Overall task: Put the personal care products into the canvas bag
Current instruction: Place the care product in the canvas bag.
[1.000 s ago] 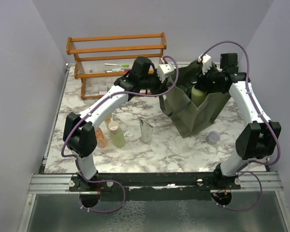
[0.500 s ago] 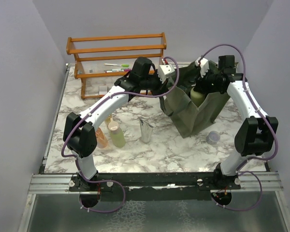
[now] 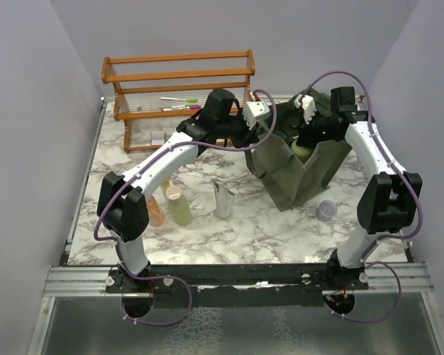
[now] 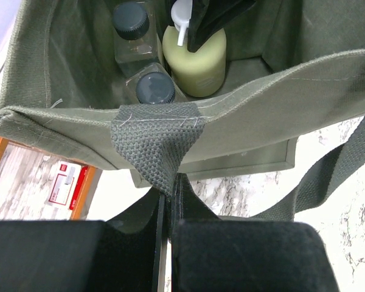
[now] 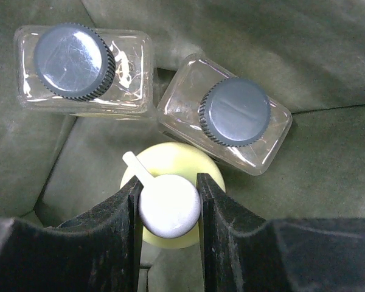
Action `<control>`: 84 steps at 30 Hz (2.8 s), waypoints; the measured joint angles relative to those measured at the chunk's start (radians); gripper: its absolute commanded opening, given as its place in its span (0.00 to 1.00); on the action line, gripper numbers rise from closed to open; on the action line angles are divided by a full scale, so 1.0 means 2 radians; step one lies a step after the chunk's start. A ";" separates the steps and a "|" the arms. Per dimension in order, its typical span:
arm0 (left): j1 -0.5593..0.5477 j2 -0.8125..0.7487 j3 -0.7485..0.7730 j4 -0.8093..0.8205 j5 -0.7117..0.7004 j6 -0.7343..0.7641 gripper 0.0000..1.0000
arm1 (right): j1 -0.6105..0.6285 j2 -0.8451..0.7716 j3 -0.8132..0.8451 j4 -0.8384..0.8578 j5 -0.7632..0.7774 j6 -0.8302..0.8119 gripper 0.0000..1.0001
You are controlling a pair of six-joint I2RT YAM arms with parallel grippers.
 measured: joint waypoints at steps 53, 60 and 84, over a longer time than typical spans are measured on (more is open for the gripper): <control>-0.013 0.000 0.001 -0.022 -0.024 0.021 0.00 | -0.002 0.040 0.122 -0.099 0.038 -0.015 0.81; -0.013 0.000 0.001 -0.022 -0.027 0.021 0.04 | -0.002 0.031 0.144 -0.102 0.031 -0.004 0.80; -0.013 -0.044 0.098 -0.153 -0.082 0.073 0.64 | 0.014 -0.055 0.216 -0.081 -0.053 0.137 0.82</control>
